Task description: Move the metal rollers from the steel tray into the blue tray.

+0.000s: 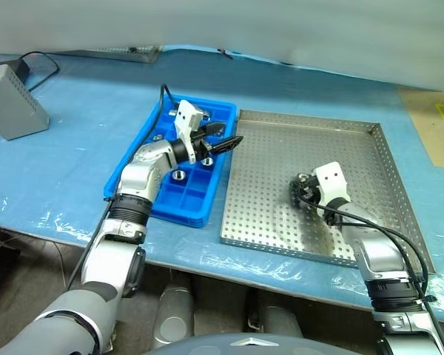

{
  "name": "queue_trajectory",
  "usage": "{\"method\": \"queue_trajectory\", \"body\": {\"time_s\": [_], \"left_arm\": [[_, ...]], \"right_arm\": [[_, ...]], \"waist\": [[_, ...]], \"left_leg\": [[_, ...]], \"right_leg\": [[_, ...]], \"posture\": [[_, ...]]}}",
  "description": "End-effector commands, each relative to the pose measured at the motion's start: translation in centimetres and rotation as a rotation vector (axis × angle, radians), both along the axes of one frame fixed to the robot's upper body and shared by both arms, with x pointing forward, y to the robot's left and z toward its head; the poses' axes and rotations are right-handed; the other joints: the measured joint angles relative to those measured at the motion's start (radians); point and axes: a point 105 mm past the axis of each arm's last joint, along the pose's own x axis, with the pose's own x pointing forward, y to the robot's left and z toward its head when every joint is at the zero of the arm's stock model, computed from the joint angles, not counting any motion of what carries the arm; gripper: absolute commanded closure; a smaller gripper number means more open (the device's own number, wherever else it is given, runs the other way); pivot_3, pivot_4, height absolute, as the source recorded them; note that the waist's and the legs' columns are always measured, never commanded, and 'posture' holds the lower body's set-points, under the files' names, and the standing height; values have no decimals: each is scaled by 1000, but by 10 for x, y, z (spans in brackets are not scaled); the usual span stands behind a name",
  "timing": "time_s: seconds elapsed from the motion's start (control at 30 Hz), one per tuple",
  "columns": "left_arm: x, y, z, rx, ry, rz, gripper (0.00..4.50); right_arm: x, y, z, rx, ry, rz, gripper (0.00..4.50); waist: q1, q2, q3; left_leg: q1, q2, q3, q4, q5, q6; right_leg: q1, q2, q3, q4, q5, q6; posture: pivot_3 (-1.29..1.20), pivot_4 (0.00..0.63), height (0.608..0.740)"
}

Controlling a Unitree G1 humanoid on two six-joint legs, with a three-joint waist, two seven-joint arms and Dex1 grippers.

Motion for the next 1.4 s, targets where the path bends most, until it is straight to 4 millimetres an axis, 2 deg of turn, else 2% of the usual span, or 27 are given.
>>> {"method": "queue_trajectory", "body": {"time_s": [0.03, 0.13, 0.3, 0.4, 0.53, 0.67, 0.93, 1.23, 1.4], "left_arm": [[-9, 8, 16, -9, -58, -51, 475], [-15, 22, 19, 3, -64, -88, 475], [-18, 51, 23, 63, -88, -93, 475], [-10, 69, 27, 78, -98, -12, 475], [-13, 88, 30, 105, -114, 32, 475], [-17, 104, 33, 94, -122, 109, 475], [-40, 99, 22, 87, -85, 120, 475], [-61, 108, 7, 125, -32, 175, 475], [-66, 106, 4, 121, -21, 188, 475]], "right_arm": [[3, 6, 22, -13, -62, 40, 2704], [2, 28, 45, 17, -97, 162, 2704], [-5, 83, 95, 98, -168, 455, 2704], [-8, 106, 103, 103, -152, 591, 2704], [0, 125, 100, 49, -128, 696, 2704], [3, 149, 100, 86, -102, 796, 2704], [-16, 183, 81, 254, 93, 951, 2704], [-25, 203, 65, 329, 228, 995, 2704], [-25, 199, 48, 259, 242, 1014, 2704]], "waist": [[-1, 0, 0], [-5, 0, 0], [-19, 0, 0], [-16, 0, 0], [-8, 0, 0], [6, 0, 0], [41, 0, 0], [82, 0, 0], [119, 0, 0]], "left_leg": [[0, 0, 0, 0, 0, 0], [0, 0, 0, -1, 0, 0], [1, 0, 0, -3, 1, -1], [3, 0, 0, -4, 1, -1], [2, 0, 0, -5, 1, -2], [2, 0, 0, -6, 1, -2], [-1, 1, -2, -7, 2, -3], [1, 1, -3, -9, 3, -6], [1, 1, -3, -11, 4, -7]], "right_leg": [[0, 0, 0, 0, 0, 0], [-1, 0, 0, 0, 0, 0], [-1, 0, 0, 0, 0, 0], [0, 0, 0, 0, 0, 0], [0, 0, 0, -1, 0, 0], [-1, 0, 0, 0, 0, 0], [-3, 0, -3, 0, -1, -2], [-2, 0, -3, 1, -1, -1], [-3, 0, -2, 0, -1, -1]], "posture": [[96, 150, 740], [99, 150, 740], [142, 150, 740], [168, 150, 740], [238, 150, 740], [316, 150, 740], [419, 150, 740], [506, 150, 740], [529, 150, 740]]}}
